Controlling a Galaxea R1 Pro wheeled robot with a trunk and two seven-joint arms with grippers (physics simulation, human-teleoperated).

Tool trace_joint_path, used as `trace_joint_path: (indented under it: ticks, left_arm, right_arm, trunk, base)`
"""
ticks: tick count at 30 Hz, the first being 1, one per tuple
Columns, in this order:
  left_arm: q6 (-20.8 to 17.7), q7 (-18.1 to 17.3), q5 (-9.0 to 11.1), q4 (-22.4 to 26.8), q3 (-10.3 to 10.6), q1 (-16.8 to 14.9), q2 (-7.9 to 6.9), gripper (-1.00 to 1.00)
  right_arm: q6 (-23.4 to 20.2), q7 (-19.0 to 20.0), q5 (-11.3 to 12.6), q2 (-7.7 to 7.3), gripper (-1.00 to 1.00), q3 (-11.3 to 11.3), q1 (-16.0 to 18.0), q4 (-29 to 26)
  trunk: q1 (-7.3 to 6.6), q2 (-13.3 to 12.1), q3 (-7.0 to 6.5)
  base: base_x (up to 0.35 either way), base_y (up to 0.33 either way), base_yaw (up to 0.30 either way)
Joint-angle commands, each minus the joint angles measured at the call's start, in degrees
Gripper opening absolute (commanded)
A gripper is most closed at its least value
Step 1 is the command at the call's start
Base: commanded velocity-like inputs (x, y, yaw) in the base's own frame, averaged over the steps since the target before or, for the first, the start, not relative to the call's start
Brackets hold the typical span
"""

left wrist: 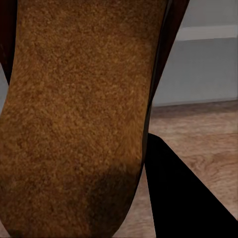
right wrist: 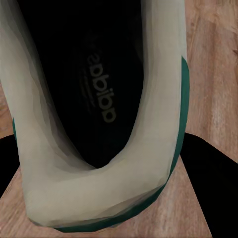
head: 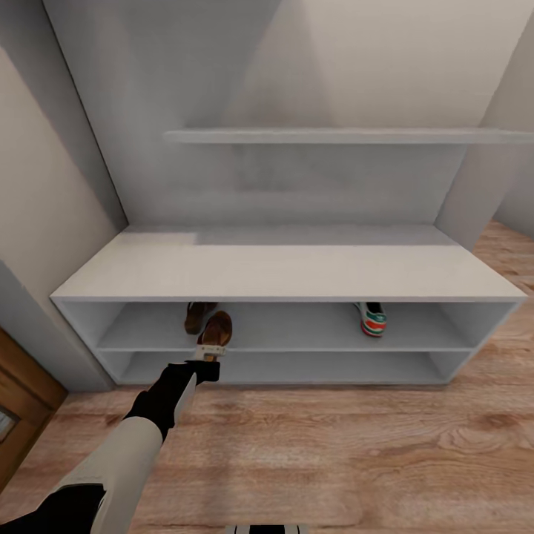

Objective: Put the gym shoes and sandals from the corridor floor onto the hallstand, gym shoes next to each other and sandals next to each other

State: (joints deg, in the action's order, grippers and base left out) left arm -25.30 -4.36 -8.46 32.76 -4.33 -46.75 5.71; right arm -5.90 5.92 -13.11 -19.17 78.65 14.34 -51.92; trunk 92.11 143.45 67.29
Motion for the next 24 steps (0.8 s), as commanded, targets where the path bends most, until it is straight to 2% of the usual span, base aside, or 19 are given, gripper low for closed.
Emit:
trace_joint_path:
  ticks: [1,5,11,17,24]
  left_arm:
    - [-0.3,-0.6,-0.8,0.1,-0.5,0.0,0.09,-1.00]
    - [-0.2,-0.6,-0.8,0.1,-0.4,0.1,0.03,-1.00]
    - [0.0,-0.4,-0.8,0.1,-0.4,0.3,0.08,-1.00]
    - [0.2,-0.2,-0.8,0.1,-0.4,0.3,0.01,-1.00]
    - [0.2,-0.1,-0.8,0.1,-0.4,0.4,0.00,-1.00]
  right_arm:
    - [-0.3,0.5,-0.6,0.01,-1.00,0.2,0.1,-0.1]
    - [-0.3,0.5,-0.6,0.01,-1.00,0.2,0.1,-0.1]
    - [-0.3,0.5,-0.6,0.01,-1.00,0.2,0.1,-0.1]
    - [-0.3,0.5,-0.6,0.01,-1.00,0.2,0.1,-0.1]
    - [-0.3,0.5,-0.6,0.01,-1.00,0.3,0.1,-0.1]
  trunk:
    - [0.00,0.0,0.05]
    - [0.00,0.0,0.05]
    - [0.00,0.0,0.05]
    - [0.00,0.0,0.05]
    - [0.00,0.0,0.05]
  base:
    - [0.071,0.000,0.000]
    - [0.049,0.000,0.000]
    - [0.222,0.000,0.000]
    - [0.039,0.000,0.000]
    - [0.203,0.000,0.000]
